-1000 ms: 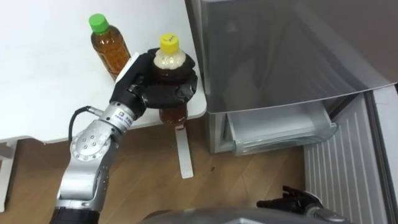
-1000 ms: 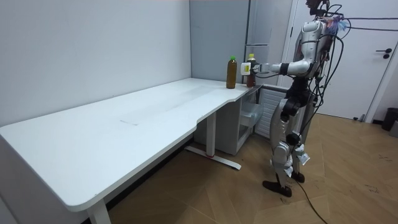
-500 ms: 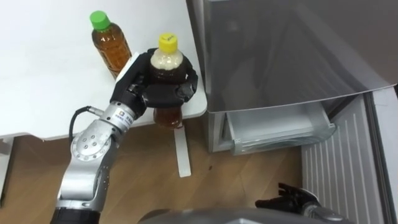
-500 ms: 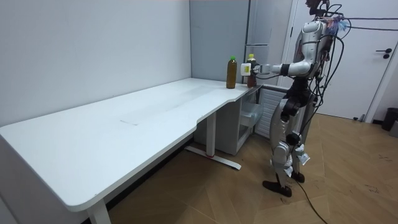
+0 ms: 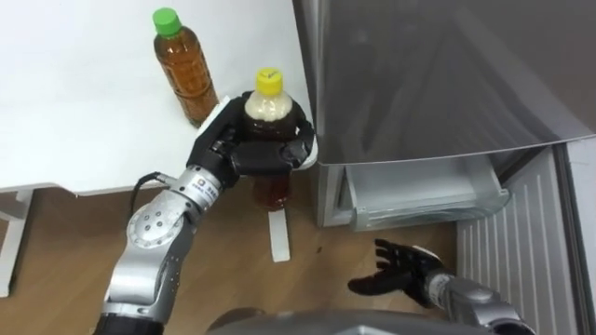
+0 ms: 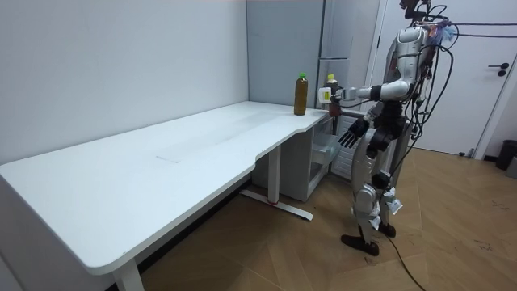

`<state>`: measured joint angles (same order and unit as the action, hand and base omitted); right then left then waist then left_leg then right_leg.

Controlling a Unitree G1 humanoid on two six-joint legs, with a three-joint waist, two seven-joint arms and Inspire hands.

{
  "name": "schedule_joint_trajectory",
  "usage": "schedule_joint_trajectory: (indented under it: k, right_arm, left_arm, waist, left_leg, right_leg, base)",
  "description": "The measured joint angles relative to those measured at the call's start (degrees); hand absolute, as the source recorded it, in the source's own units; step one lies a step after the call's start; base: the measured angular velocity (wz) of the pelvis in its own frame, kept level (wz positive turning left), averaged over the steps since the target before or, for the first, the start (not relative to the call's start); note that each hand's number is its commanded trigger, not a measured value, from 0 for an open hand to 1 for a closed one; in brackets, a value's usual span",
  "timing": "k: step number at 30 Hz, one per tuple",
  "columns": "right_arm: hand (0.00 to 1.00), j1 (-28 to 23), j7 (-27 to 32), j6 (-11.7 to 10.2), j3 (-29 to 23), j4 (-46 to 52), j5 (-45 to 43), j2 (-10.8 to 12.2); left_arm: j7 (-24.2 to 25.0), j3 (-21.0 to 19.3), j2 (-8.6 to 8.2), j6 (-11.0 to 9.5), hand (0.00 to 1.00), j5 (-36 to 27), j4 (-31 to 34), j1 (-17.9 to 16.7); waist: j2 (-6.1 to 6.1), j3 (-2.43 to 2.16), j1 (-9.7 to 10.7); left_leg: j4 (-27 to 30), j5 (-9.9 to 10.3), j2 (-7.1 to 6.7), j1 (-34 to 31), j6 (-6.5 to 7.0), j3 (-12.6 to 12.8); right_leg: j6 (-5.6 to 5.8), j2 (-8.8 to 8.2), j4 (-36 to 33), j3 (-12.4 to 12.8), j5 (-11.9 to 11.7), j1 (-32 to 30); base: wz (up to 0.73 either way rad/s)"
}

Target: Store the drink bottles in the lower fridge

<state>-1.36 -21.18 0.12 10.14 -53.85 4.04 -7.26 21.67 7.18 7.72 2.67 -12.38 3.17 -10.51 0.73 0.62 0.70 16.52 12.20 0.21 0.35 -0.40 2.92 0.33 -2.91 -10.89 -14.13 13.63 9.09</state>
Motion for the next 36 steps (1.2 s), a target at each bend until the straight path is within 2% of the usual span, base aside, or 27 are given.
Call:
schedule_joint_trajectory:
  k: [3,9,14,19,26,30,36]
  right_arm:
    - [0.00,-0.12,-2.93,0.03,2.55,5.03,0.22,0.17]
    - [0.00,0.02,-7.49,-0.05,3.26,12.75,0.19,0.15]
    - [0.00,-0.03,-9.96,-0.01,4.91,14.11,0.30,0.04]
    - [0.00,-0.02,-13.28,0.00,5.49,15.02,0.76,0.88]
    - [0.00,-0.04,-16.99,0.00,5.65,19.34,3.15,0.88]
    - [0.00,-0.09,-20.32,0.46,7.95,23.22,3.25,-0.14]
    - [0.00,-0.03,-23.33,1.18,9.63,25.81,3.34,-0.37]
  left_arm:
    - [0.32,1.10,-0.12,-0.04,1.00,-0.76,-0.01,0.00]
    - [1.61,2.32,0.36,-0.04,1.00,-1.06,-0.03,-0.53]
    - [1.73,3.44,0.89,-0.04,1.00,-1.13,-0.12,-0.89]
    - [5.39,4.76,1.92,-0.04,1.00,-0.83,-0.36,-1.02]
    - [6.18,5.15,2.02,-0.04,1.00,-0.80,-3.42,-1.02]
    - [6.38,5.38,1.98,-0.04,1.00,-0.89,-3.46,-1.01]
    - [6.68,6.85,2.56,-0.04,1.00,-0.76,-3.47,-1.01]
  waist:
    - [0.03,0.11,-0.86]
    - [0.05,0.23,-1.08]
    - [0.02,0.24,-1.41]
    - [-0.10,0.17,-1.20]
    - [-0.23,0.20,-0.95]
    - [-0.22,0.22,-1.27]
    - [0.19,0.45,-1.53]
  left_leg:
    - [0.10,0.00,0.00,-0.17,0.00,0.00]
    - [0.43,0.01,-0.04,-0.71,0.01,-0.19]
    - [0.56,0.02,-0.02,-1.21,0.01,-0.36]
    - [0.88,0.02,-0.07,-1.91,0.02,-0.68]
    - [0.92,0.02,-0.10,-1.92,0.02,-0.74]
    - [1.15,0.02,-0.06,-2.55,0.02,-0.76]
    - [1.35,0.00,-0.05,-2.77,0.05,-0.74]
  right_leg:
    - [0.00,-0.01,-0.03,-0.05,0.00,-0.03]
    - [0.00,-0.06,-0.02,-0.69,0.00,-0.07]
    - [0.00,-0.05,0.01,-1.13,0.00,-0.25]
    - [0.00,-0.08,0.01,-1.74,0.00,-0.54]
    - [0.01,-0.07,0.12,-1.76,0.00,-0.18]
    - [0.00,-0.08,-0.15,-1.71,0.00,-0.78]
    - [0.01,-0.18,-0.76,-1.71,0.00,-1.47]
  base:
    - [0.00]
    - [0.06]
    - [0.04]
    - [0.05]
    - [0.02]
    - [0.00]
    - [0.00]
